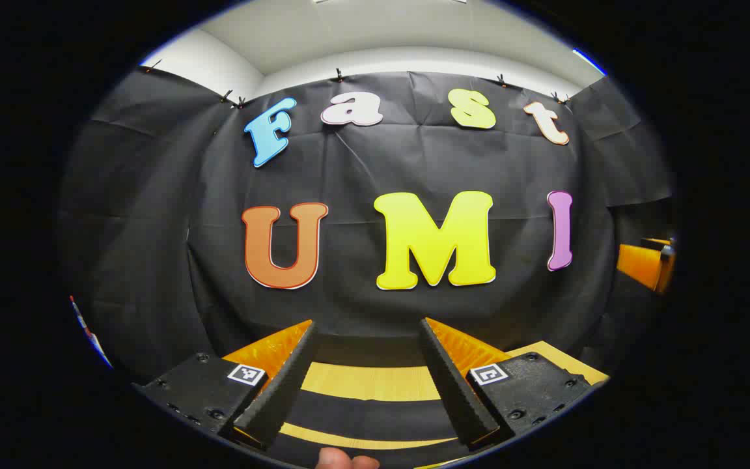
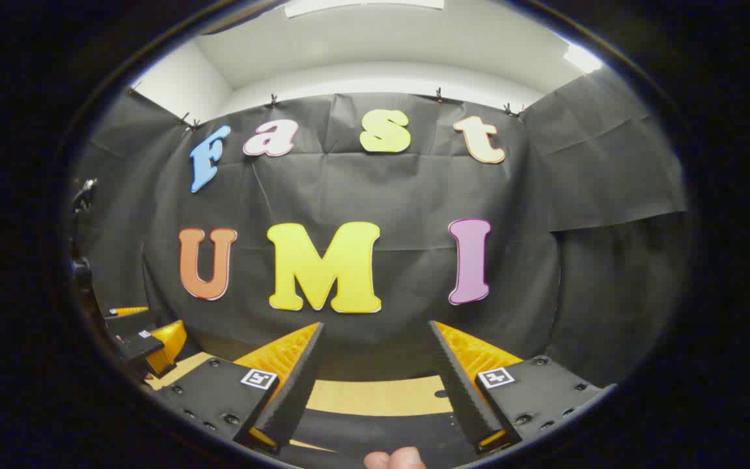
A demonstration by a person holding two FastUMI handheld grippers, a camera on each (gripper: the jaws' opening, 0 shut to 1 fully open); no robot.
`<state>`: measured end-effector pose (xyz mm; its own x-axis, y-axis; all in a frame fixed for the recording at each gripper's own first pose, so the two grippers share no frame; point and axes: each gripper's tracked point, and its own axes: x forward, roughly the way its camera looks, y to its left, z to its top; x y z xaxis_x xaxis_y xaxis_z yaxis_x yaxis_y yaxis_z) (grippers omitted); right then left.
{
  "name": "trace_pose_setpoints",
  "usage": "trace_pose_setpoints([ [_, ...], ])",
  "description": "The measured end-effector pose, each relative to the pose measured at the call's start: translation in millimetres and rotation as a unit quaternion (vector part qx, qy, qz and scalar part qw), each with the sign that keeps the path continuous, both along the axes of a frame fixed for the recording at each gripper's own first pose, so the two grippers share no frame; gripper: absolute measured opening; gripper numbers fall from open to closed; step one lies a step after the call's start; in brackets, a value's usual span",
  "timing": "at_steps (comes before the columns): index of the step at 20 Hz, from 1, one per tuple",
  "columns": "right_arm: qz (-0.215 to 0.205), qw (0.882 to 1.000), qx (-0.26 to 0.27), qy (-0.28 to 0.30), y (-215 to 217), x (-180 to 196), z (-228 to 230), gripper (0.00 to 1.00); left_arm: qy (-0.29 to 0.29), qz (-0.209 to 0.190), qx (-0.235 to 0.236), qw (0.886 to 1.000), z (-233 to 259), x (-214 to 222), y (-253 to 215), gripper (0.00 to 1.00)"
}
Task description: Grasp the waist and the cuffs of the jeans and fold them to make the two legs overlap; first hold the waist and fold one-third of the jeans toward the cuffs, then hold the cuffs and fold the remaining one-third in the same direction to finish folding.
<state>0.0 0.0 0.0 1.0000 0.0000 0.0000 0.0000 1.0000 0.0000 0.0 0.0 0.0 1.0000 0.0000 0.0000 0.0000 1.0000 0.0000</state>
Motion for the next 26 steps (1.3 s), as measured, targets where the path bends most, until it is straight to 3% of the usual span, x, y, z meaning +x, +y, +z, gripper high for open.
trace_pose_setpoints([
  [1, 0.000, 1.000, 0.002, -0.003, -2, 0, 8, 0.94, -0.005, 0.005, 0.002, 1.000, 5, 0, 3, 0.98],
  [2, 0.001, 1.000, 0.005, -0.008, -4, -2, 13, 0.96, -0.011, 0.007, 0.004, 1.000, 9, 0, 6, 1.00],
  [8, -0.014, 1.000, -0.010, 0.000, -12, 2, 4, 0.93, -0.001, -0.003, -0.007, 1.000, 9, -2, 11, 0.99],
  [16, -0.042, 0.998, -0.036, 0.001, 22, -1, -23, 0.96, 0.001, -0.063, -0.002, 0.998, -3, 7, 32, 0.99],
  [19, -0.033, 0.998, -0.041, 0.015, 31, -8, -45, 0.95, 0.009, -0.069, -0.010, 0.998, -18, 7, 47, 0.99],
  [23, -0.019, 0.997, -0.054, 0.053, 6, -25, -88, 0.95, 0.029, -0.047, -0.008, 0.998, -54, -9, 76, 0.99],
  [26, -0.038, 0.992, -0.071, 0.100, -35, -39, -123, 0.96, 0.068, -0.027, 0.008, 0.997, -94, -30, 110, 0.99],
])
